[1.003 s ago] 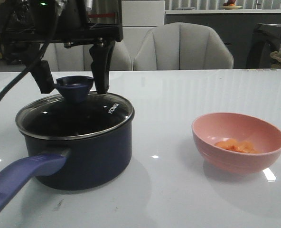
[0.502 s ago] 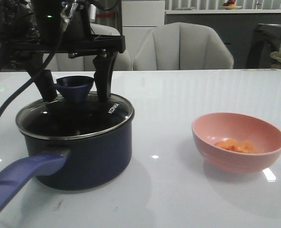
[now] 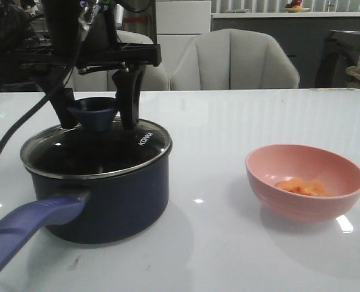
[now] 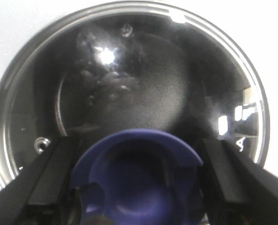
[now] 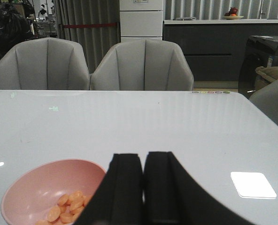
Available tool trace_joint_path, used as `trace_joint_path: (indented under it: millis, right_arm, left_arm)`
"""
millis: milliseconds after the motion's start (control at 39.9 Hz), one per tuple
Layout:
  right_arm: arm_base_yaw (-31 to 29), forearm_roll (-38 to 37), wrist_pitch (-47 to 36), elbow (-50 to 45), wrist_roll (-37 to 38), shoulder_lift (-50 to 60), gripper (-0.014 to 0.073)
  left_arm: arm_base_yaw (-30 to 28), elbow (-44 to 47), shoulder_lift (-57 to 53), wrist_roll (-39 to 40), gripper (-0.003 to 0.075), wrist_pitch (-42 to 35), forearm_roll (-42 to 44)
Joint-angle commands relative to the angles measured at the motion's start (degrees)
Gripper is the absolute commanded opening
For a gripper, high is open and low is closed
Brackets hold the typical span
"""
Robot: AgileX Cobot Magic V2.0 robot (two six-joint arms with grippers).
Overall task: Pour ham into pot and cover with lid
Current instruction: 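Lower the left gripper onto the purple lid knob and grasp it, then lift the glass lid off the saucepan with the left gripper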
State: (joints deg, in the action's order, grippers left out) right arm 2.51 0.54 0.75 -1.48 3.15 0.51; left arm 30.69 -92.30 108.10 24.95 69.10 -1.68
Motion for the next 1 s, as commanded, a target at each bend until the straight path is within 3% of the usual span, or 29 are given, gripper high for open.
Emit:
trace_joint_path:
  millis: [0,527,978]
  right_arm:
    - [-0.2,-0.5,-4.3,-0.6,-0.1,1.2,0.0159]
    - [-0.2,-0.5,-4.3,-0.6,-0.1,1.2,0.0159]
    - [-0.2,-0.5,-4.3,-0.6,-0.1,1.2,0.0159]
  left_arm:
    - [-0.4,-1.0,-1.9,0.4,0.0329,0.6,-1.2]
    - [-0.4,-1.0,-1.9,0.4,0.0121,0.6,-1.2]
    - [-0.4,-6.2,-1.9,0.4,0.0113,4.1,-0.7]
